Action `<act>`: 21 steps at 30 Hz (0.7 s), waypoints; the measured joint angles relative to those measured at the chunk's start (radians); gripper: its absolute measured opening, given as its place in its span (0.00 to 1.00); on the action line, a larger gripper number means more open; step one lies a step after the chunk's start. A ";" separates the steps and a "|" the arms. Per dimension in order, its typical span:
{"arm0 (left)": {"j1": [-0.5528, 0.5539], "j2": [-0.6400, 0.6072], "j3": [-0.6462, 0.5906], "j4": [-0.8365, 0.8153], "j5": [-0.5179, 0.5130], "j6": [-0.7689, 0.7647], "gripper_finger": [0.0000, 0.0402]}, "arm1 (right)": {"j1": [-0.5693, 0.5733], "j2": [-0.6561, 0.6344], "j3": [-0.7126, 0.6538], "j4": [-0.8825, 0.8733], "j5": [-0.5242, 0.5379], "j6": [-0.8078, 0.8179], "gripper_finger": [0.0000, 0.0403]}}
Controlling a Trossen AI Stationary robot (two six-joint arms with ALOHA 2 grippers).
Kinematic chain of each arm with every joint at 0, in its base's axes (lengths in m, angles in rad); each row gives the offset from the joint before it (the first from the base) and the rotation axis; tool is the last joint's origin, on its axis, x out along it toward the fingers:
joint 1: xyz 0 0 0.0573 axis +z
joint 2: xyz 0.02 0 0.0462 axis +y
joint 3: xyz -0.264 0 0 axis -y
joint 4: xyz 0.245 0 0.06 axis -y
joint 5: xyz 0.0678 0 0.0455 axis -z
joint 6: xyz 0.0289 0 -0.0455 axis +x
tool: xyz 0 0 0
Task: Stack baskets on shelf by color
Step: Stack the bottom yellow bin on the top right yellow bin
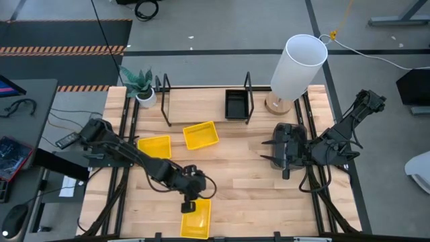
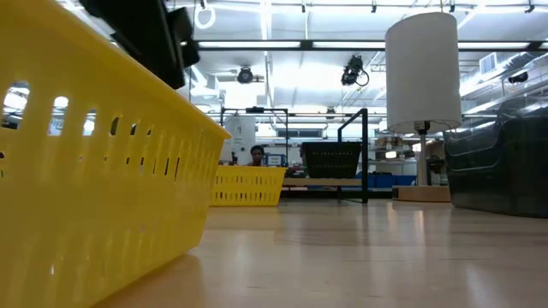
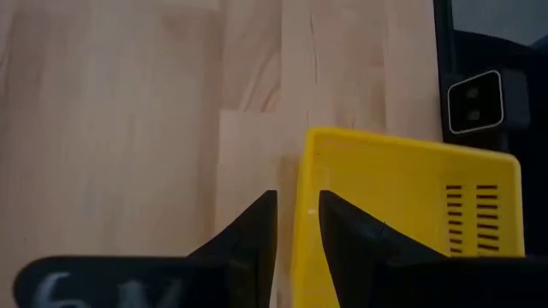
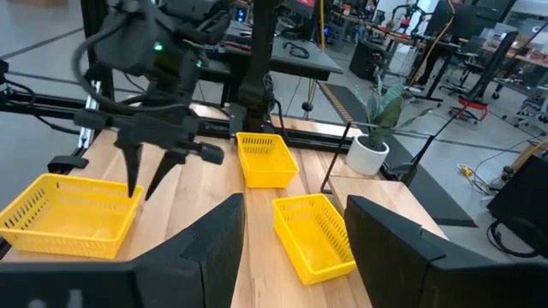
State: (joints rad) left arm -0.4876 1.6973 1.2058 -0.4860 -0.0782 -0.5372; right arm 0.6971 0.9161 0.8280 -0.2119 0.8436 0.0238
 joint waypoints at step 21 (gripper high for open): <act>-0.017 0.170 0.088 -0.064 0.038 0.078 0.56 | 0.000 0.000 0.000 -0.001 0.000 0.000 0.51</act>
State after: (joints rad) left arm -0.5043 1.8673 1.2934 -0.5503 -0.0405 -0.4587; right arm 0.6971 0.9161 0.8280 -0.2127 0.8436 0.0236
